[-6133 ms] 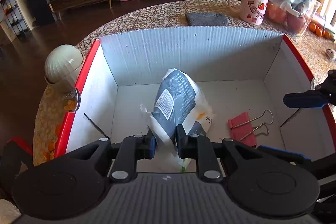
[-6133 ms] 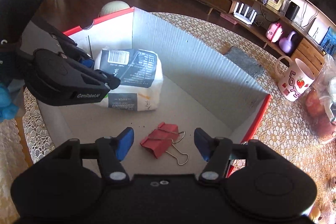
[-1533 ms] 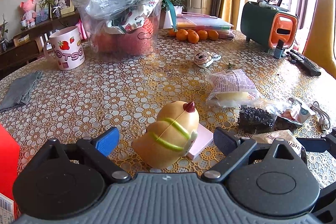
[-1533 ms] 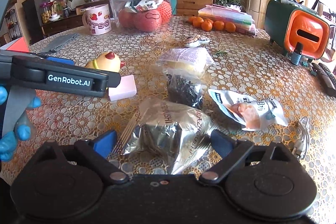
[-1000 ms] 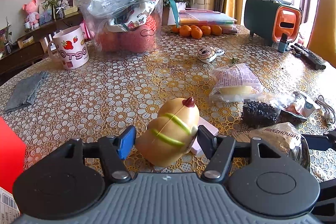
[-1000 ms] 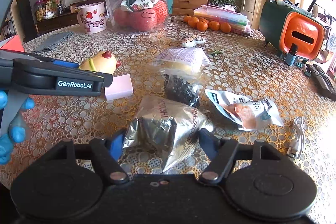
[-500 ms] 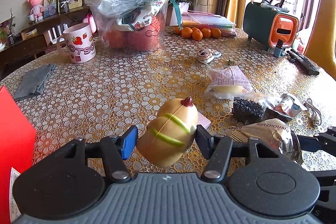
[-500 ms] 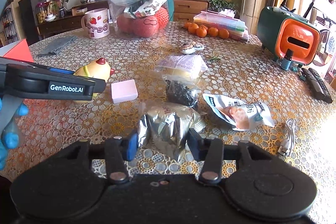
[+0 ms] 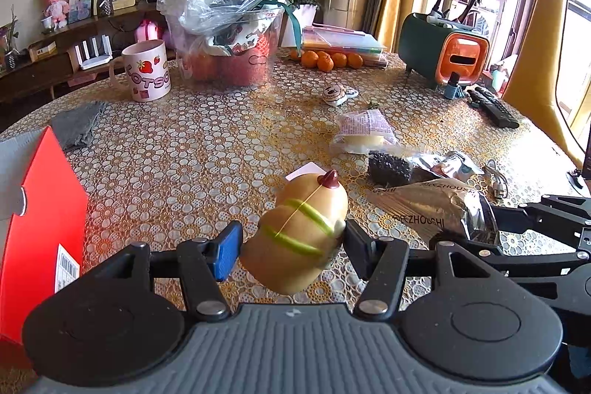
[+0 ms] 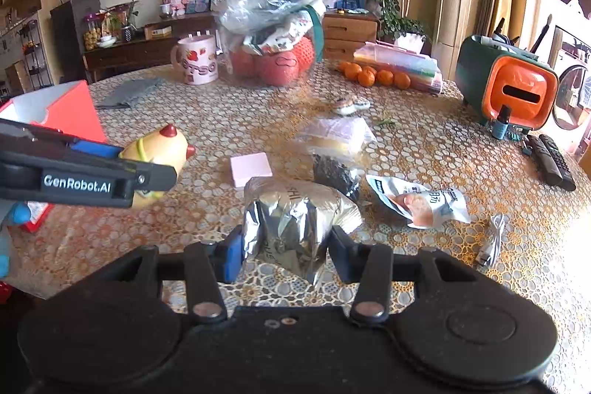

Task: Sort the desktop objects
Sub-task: 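Carry the yellow toy and silver foil bag with both grippers over the red shoebox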

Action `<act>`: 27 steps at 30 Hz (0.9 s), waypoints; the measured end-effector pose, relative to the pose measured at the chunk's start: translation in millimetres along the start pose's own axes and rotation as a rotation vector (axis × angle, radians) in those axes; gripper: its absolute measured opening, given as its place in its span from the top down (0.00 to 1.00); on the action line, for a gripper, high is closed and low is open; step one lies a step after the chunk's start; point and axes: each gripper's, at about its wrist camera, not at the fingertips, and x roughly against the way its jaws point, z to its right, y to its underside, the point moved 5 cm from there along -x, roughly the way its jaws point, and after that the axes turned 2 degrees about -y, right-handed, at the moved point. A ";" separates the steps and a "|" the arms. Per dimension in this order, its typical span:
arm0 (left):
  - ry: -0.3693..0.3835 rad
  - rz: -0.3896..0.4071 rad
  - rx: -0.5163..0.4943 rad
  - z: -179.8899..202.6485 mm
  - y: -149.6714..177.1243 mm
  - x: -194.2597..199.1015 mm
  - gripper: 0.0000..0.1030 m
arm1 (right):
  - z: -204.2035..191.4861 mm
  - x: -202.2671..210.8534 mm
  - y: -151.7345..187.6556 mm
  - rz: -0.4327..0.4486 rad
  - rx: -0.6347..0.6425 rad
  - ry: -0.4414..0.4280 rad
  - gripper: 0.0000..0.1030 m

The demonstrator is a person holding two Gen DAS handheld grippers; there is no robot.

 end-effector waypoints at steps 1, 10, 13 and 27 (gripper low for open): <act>0.003 0.002 0.002 -1.3 0.8 6.1 0.43 | -3.0 4.8 -1.5 0.006 0.000 -0.007 0.54; 0.003 0.012 0.038 -28.5 9.5 58.5 0.43 | -34.9 42.7 -13.5 0.049 0.039 -0.072 0.54; 0.000 0.019 0.050 -40.9 11.7 74.9 0.43 | -47.9 52.5 -18.3 0.060 0.058 -0.098 0.54; -0.020 0.075 0.103 -94.7 15.7 136.3 0.43 | -113.6 78.4 -38.5 0.123 0.194 -0.171 0.54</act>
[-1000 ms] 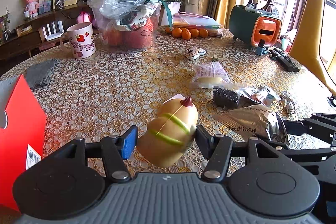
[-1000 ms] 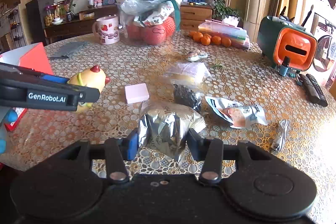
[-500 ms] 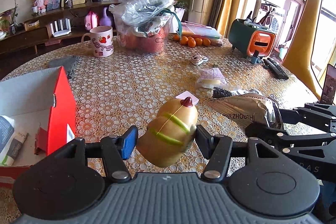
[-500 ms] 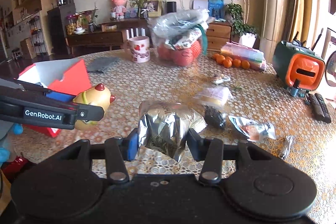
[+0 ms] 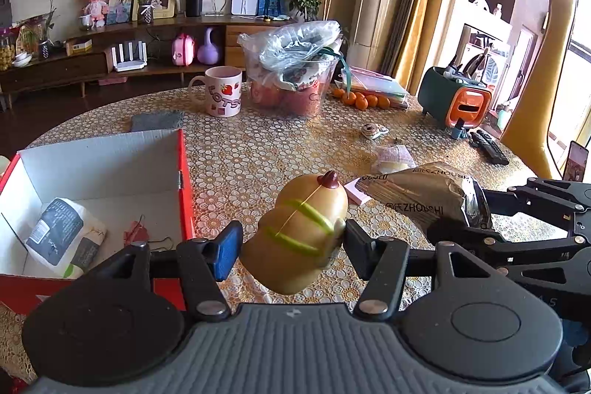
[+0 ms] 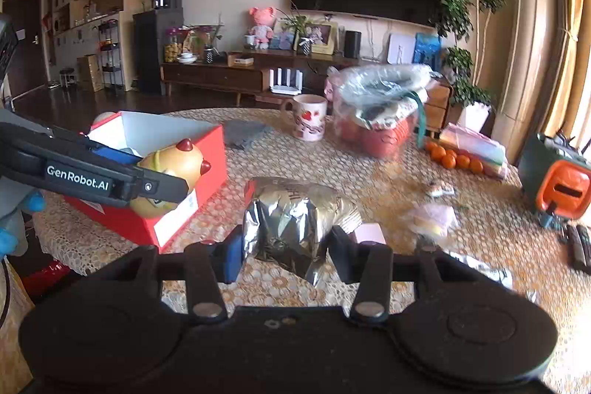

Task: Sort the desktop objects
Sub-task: 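Carry the yellow toy and silver foil bag with both grippers over the red shoebox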

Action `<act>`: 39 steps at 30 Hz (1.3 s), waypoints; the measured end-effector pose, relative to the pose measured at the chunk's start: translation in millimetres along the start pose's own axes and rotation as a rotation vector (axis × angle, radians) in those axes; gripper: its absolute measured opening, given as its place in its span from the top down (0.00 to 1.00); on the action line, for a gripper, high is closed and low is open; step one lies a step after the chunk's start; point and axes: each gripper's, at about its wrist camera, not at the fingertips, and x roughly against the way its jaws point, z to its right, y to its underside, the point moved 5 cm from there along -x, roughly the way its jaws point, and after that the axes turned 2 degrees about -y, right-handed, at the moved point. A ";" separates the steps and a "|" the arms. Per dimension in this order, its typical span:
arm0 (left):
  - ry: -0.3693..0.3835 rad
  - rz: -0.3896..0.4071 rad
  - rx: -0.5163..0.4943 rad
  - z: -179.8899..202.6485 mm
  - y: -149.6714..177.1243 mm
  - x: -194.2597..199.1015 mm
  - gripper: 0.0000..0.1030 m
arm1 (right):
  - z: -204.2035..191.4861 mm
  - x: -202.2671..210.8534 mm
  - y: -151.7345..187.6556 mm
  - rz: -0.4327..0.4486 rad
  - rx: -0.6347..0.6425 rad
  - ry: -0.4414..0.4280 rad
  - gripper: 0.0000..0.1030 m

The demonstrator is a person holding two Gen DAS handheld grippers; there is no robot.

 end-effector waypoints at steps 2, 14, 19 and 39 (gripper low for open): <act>-0.007 0.008 0.006 -7.7 0.3 6.5 0.43 | -7.7 -0.3 -6.0 0.009 0.017 -0.014 0.54; -0.120 0.029 0.077 -77.7 -0.3 34.8 0.43 | -53.0 -19.7 -39.8 0.027 0.116 -0.105 0.54; -0.187 0.030 0.108 -115.2 0.6 42.7 0.43 | -69.9 -34.1 -51.7 0.029 0.168 -0.137 0.54; -0.366 -0.047 0.104 -201.8 -11.0 -10.7 0.43 | -146.0 -110.9 -83.5 -0.002 0.296 -0.234 0.54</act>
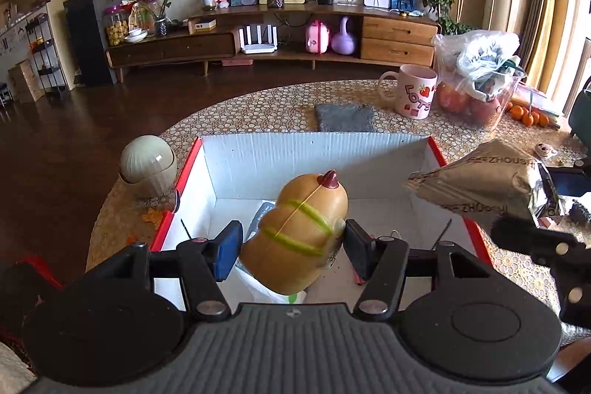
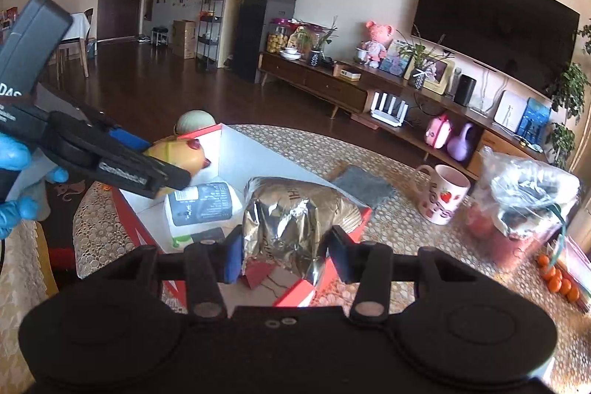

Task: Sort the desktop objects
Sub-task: 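Carry the yellow toy and silver foil bag with both grippers over the red shoebox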

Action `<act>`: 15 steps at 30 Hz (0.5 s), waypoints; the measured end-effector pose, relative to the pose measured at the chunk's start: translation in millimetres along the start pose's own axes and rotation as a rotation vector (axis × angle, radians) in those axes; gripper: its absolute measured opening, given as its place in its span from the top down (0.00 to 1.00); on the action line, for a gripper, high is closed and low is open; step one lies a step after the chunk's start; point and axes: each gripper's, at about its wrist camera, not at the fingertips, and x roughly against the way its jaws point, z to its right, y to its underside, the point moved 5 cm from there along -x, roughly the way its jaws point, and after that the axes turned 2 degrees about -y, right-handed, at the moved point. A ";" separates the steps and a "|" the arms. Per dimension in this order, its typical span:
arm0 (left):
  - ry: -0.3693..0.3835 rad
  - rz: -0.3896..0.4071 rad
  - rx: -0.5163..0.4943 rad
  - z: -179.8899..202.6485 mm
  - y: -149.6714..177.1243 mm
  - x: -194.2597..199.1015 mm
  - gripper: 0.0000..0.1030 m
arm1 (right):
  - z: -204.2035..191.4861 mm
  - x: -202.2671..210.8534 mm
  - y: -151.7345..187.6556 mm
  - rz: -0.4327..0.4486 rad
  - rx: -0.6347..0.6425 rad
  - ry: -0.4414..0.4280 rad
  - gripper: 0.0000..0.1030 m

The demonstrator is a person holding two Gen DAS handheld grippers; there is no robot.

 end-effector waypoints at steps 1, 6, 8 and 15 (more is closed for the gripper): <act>-0.001 -0.004 -0.005 -0.2 -0.7 -4.4 0.43 | -2.9 -4.5 -0.9 0.002 0.010 -0.004 0.54; -0.008 -0.045 -0.017 -4.5 -2.5 -26.9 0.43 | -13.9 -28.5 -3.7 -0.015 0.053 -0.016 0.54; -0.019 -0.057 -0.025 -7.0 -2.6 -34.4 0.43 | -16.6 -38.5 -4.7 -0.033 0.052 -0.029 0.54; -0.037 -0.114 -0.011 -21.1 2.2 -59.3 0.43 | -28.0 -67.5 -2.1 -0.086 0.076 -0.056 0.54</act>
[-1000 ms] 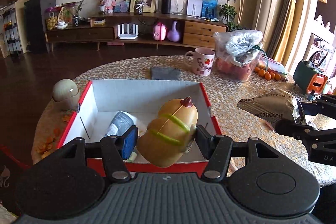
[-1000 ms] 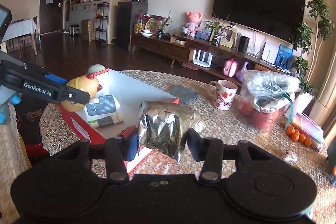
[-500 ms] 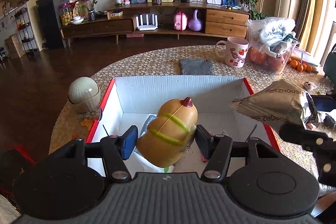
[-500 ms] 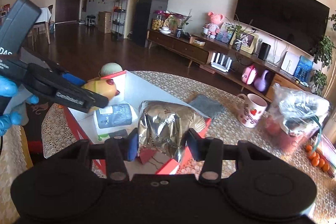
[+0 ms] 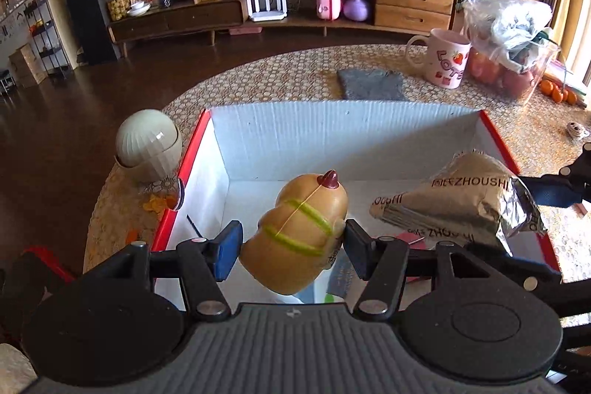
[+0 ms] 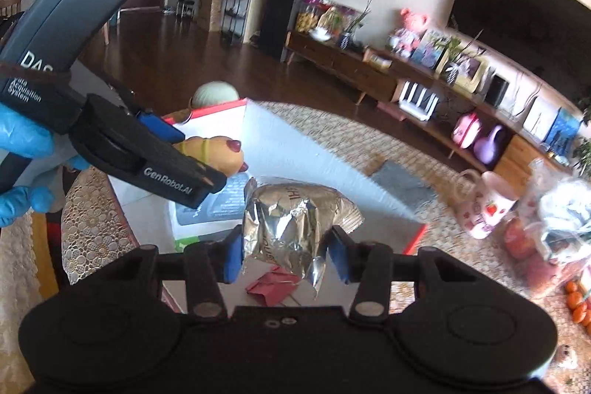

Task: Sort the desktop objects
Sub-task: 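Carry the yellow toy and silver foil bag with both grippers over the red shoebox, then open both grippers to drop the yellow toy and foil bag into the box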

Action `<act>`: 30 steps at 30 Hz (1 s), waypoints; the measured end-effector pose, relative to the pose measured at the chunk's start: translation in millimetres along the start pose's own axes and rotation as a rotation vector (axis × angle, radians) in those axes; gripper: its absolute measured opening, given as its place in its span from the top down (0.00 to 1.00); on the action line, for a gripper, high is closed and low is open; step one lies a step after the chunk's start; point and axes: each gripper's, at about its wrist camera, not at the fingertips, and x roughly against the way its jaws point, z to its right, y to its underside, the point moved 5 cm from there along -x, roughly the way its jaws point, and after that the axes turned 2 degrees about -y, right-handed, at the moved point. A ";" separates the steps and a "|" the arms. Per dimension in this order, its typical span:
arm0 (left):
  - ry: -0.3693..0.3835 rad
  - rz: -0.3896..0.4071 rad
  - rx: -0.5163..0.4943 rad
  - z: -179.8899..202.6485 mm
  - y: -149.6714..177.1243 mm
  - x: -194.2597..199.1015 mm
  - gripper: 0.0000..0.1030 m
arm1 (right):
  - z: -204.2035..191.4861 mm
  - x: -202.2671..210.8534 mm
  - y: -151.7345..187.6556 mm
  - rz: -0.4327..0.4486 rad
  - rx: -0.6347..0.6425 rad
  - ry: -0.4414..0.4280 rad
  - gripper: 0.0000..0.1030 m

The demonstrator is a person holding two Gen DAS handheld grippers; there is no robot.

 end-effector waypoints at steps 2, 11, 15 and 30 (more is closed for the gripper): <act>-0.010 -0.008 0.003 -3.1 0.3 -6.8 0.43 | -2.6 -7.4 1.7 -0.021 0.000 -0.011 0.54; -0.025 -0.035 0.006 -10.9 0.8 -27.3 0.43 | -8.7 -34.9 8.7 -0.096 0.015 -0.046 0.54; -0.027 -0.048 0.002 -10.9 3.1 -32.8 0.42 | -6.3 -41.1 8.3 -0.111 -0.012 -0.076 0.54; -0.053 -0.063 -0.007 -5.0 10.1 -33.2 0.35 | 8.2 -26.4 12.5 -0.110 -0.132 -0.130 0.35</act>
